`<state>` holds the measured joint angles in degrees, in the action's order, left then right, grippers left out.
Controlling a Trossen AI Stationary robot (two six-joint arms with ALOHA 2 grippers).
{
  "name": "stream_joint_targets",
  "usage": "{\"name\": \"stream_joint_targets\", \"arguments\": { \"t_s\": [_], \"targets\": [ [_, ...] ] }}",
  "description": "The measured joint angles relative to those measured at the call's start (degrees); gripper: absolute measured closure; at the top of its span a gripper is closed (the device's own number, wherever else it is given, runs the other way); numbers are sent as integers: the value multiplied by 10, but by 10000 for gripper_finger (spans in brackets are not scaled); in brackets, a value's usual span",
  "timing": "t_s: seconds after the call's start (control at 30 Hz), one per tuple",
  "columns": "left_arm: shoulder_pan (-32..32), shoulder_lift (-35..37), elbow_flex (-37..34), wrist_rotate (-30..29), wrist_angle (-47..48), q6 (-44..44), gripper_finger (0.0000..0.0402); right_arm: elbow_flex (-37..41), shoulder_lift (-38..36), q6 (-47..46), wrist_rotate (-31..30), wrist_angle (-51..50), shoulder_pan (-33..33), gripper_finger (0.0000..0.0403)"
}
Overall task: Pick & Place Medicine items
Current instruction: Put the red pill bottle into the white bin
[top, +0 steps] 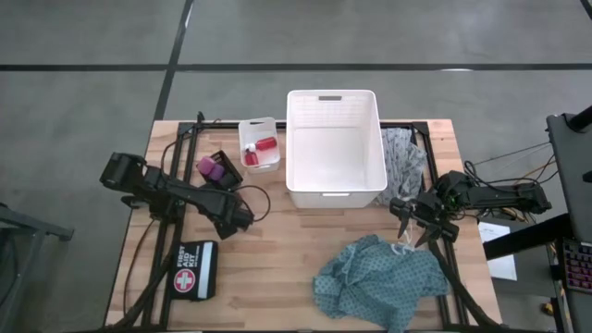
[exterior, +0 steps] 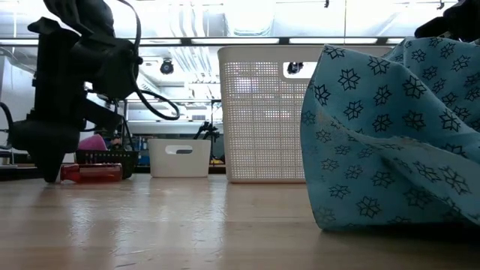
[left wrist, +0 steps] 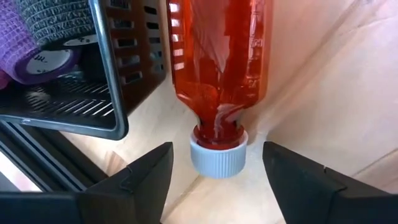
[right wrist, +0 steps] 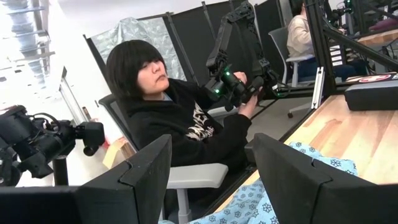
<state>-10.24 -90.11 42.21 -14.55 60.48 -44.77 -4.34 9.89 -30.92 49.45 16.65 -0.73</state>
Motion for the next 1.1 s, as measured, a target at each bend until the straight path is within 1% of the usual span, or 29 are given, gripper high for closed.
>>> {"name": "stream_joint_targets", "arguments": {
  "t_s": [0.2,0.43,0.57,0.77,0.87,0.97,1.1],
  "targets": [
    [0,2,-16,0,-19,-8,157,0,0,0,0,0,0,179],
    [0,2,-19,0,-22,-7,170,0,0,0,0,0,0,179],
    [1,1,-19,0,-23,-6,191,0,0,0,0,0,0,179],
    [1,0,-20,-3,-24,-7,243,0,0,0,0,0,0,179],
    [1,0,-20,-4,-22,-7,261,0,0,0,0,0,0,179],
    [1,-1,-14,6,-20,-7,268,0,0,0,0,0,0,179],
    [1,-1,-9,19,-21,-6,265,0,0,0,0,0,0,179]
  ]
}}
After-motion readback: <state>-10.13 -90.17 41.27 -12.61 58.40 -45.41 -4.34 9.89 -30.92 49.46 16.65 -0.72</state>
